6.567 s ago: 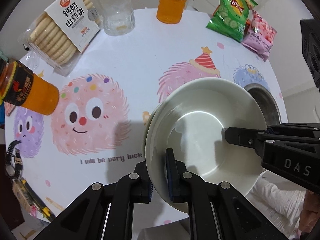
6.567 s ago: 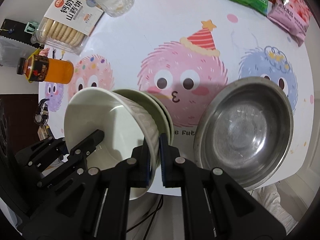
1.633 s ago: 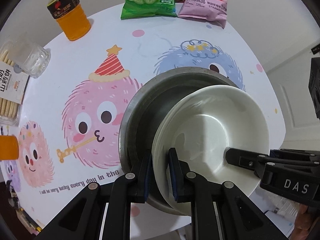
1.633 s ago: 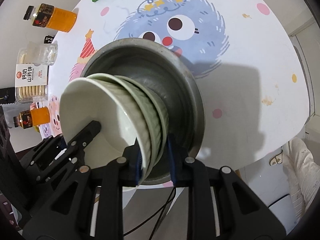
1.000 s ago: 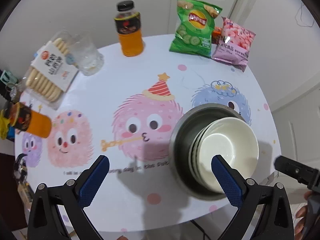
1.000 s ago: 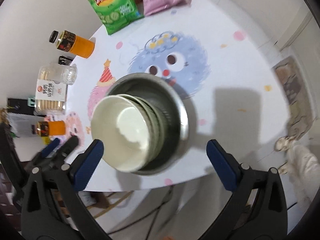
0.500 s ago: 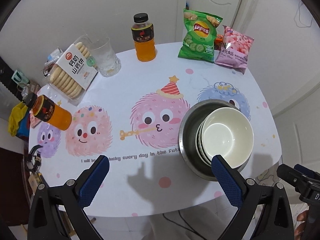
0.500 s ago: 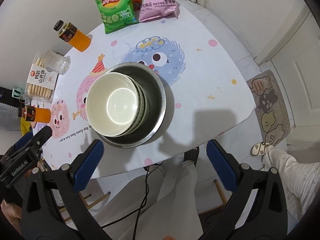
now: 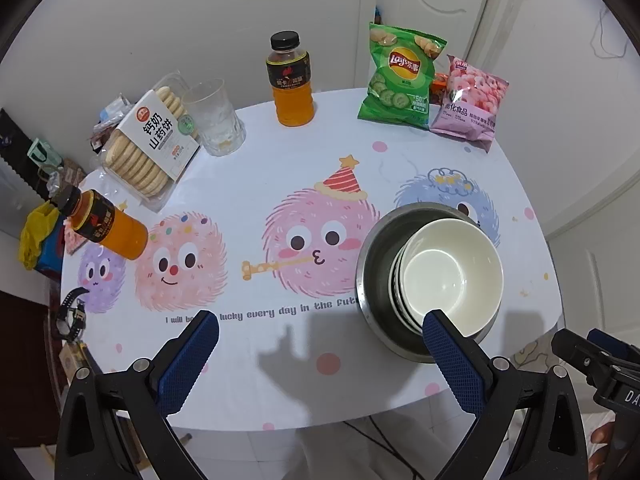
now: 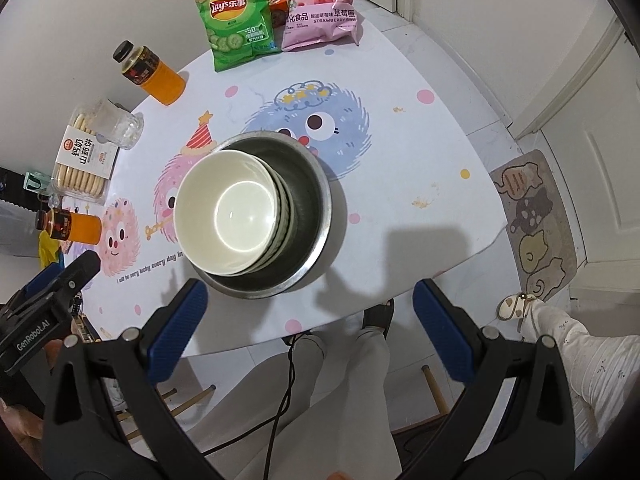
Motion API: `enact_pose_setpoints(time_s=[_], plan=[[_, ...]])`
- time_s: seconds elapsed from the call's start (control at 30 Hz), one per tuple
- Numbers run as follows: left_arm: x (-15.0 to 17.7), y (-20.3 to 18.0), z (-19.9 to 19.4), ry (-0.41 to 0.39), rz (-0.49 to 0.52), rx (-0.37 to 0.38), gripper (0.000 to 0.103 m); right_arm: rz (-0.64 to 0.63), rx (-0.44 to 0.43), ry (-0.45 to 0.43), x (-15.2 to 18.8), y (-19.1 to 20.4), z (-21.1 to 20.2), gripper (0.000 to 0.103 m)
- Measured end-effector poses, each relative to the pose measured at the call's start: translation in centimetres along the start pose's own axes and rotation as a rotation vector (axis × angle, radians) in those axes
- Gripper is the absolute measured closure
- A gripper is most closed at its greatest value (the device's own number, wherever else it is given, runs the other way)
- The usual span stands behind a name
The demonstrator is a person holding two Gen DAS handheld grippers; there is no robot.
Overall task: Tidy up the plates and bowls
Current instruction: 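Open both grippers and withdraw them from the steel bowl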
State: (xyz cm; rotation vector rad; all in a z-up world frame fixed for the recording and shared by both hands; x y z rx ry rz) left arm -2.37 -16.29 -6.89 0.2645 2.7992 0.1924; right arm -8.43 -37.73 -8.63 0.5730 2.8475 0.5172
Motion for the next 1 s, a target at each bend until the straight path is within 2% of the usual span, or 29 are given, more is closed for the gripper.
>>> enact_pose_setpoints(time_s=[0.67, 0.83, 0.93, 1.0], plan=[[0.46, 0.25, 0.23, 0.015, 0.012, -0.016, 0.0, -0.013, -0.005, 0.002, 0.29, 0.04, -0.17, 0.001], [0.16, 0.21, 0.02, -0.024, 0.006, 0.005, 0.0, -0.02, -0.003, 0.003, 0.26, 0.06, -0.15, 0.001], [0.02, -0.04, -0.26, -0.036, -0.01, 0.044, 0.0, -0.017, -0.002, 0.005, 0.3, -0.06, -0.13, 0.001], [-0.01, -0.1, -0.24, -0.04, -0.006, 0.028, 0.0, -0.012, 0.001, 0.006, 0.33, -0.23, -0.09, 0.001]])
Point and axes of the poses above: each gripper's, at about its wrist camera, not at the fingertips, and z roughly the way its jaws point, y to its left, x to its underside, the point moved 7 cm from there along z, roughly the way its jaws point, and after that the axes turned 8 degrees about -x, right-handed, at the moved point
